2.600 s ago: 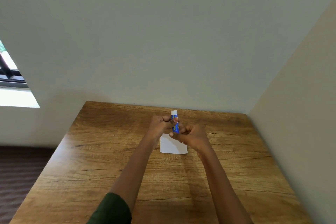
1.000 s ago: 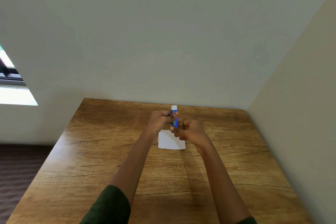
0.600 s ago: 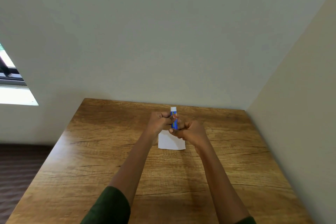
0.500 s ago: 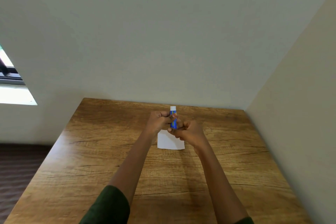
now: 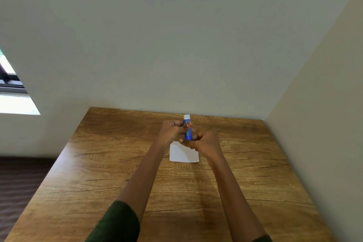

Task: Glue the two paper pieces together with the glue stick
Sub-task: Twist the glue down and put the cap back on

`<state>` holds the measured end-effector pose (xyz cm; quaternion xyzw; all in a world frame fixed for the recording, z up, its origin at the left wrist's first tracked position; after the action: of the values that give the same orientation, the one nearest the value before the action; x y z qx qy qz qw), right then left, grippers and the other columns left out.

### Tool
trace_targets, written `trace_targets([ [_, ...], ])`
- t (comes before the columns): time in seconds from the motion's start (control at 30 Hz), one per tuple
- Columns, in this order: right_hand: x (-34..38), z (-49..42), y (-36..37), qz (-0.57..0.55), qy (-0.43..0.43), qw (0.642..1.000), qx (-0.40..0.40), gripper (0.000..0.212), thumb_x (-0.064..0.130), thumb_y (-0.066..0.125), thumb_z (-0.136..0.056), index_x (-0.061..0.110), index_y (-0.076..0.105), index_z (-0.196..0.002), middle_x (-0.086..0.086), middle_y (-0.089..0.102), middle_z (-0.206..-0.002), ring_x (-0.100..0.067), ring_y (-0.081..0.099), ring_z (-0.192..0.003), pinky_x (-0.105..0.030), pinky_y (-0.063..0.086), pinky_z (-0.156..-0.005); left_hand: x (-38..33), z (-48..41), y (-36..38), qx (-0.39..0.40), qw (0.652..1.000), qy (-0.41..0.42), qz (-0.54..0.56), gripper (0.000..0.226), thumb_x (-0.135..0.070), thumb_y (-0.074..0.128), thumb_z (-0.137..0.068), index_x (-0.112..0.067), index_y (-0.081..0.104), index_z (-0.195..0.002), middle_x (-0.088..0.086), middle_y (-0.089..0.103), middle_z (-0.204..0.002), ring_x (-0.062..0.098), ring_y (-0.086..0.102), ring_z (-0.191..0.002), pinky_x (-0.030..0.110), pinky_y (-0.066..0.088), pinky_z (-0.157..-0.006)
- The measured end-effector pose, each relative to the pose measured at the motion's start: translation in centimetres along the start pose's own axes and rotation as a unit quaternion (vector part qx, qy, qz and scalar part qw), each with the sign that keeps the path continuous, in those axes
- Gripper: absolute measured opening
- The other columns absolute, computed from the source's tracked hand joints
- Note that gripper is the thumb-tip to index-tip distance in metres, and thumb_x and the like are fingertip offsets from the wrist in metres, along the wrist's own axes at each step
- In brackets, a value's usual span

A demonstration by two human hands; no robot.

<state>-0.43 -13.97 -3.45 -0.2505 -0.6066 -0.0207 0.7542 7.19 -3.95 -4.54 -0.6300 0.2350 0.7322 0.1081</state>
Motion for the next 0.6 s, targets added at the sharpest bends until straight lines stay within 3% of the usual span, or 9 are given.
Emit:
trace_targets([
  [0.1,0.2,0.0,0.4,-0.001,-0.006,0.999,0.035,0.023,0.025,0.082,-0.069,0.008,0.073,-0.082,-0.003,0.071,-0.075,-0.009,0.063,-0.066,-0.019,0.048,-0.06,-0.1,0.0,0.0,-0.001,1.0,0.001,-0.004,0.01,-0.022,0.072,-0.076,-0.015,0.074,-0.084,0.004,0.075,-0.082,0.018,0.072,-0.082,0.024,0.057,-0.073],
  [0.2,-0.5,0.4,1.7,-0.043,0.04,0.988,0.142,0.024,0.028,0.068,-0.084,0.012,0.069,-0.102,-0.005,0.073,-0.096,-0.014,0.068,-0.085,-0.026,0.052,-0.076,-0.3,0.1,-0.3,0.002,1.0,0.005,0.001,0.011,-0.021,0.071,-0.077,-0.014,0.074,-0.084,0.005,0.075,-0.081,0.016,0.071,-0.081,0.021,0.056,-0.071],
  [0.27,-0.6,0.5,2.0,-0.068,0.051,0.982,0.169,0.026,0.025,0.059,-0.091,0.008,0.067,-0.11,-0.006,0.072,-0.099,-0.013,0.068,-0.088,-0.026,0.053,-0.078,-0.4,0.1,-0.3,0.006,1.0,0.005,0.004,0.01,-0.02,0.07,-0.078,-0.013,0.073,-0.084,0.005,0.075,-0.081,0.015,0.071,-0.08,0.018,0.054,-0.068],
  [0.37,-0.2,0.2,1.4,-0.05,0.031,0.99,0.131,0.023,0.021,0.062,-0.089,0.004,0.07,-0.102,-0.007,0.072,-0.091,-0.008,0.067,-0.076,-0.016,0.051,-0.066,-0.5,0.2,-0.3,0.001,1.0,0.01,-0.003,0.01,-0.019,0.069,-0.079,-0.013,0.073,-0.086,0.006,0.075,-0.082,0.015,0.071,-0.08,0.018,0.054,-0.069],
  [0.5,0.0,-0.2,0.1,-0.019,0.012,0.999,0.049,0.006,0.017,0.079,-0.073,0.015,0.074,-0.076,-0.002,0.072,-0.076,-0.009,0.064,-0.065,-0.019,0.048,-0.061,-0.5,0.2,-0.3,-0.007,1.0,0.014,-0.008,0.014,-0.018,0.07,-0.079,-0.007,0.073,-0.087,0.008,0.074,-0.082,0.016,0.071,-0.076,0.022,0.056,-0.067],
  [0.6,0.1,-0.1,0.0,-0.016,0.007,0.999,0.034,0.012,0.022,0.081,-0.07,0.017,0.073,-0.078,0.0,0.071,-0.074,-0.008,0.064,-0.065,-0.023,0.05,-0.064,-0.4,0.2,-0.3,-0.008,1.0,0.008,-0.001,0.019,-0.019,0.07,-0.078,-0.004,0.072,-0.091,0.005,0.075,-0.079,0.015,0.071,-0.074,0.021,0.056,-0.064],
])
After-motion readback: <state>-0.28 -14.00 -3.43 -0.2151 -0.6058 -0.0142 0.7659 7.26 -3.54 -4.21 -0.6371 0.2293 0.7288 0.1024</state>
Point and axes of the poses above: each hand's wrist, its own z-axis away from the middle knuckle, its own y-axis out of the palm, x = y × z, the point moved 10 cm from there along -z, towards the middle knuckle
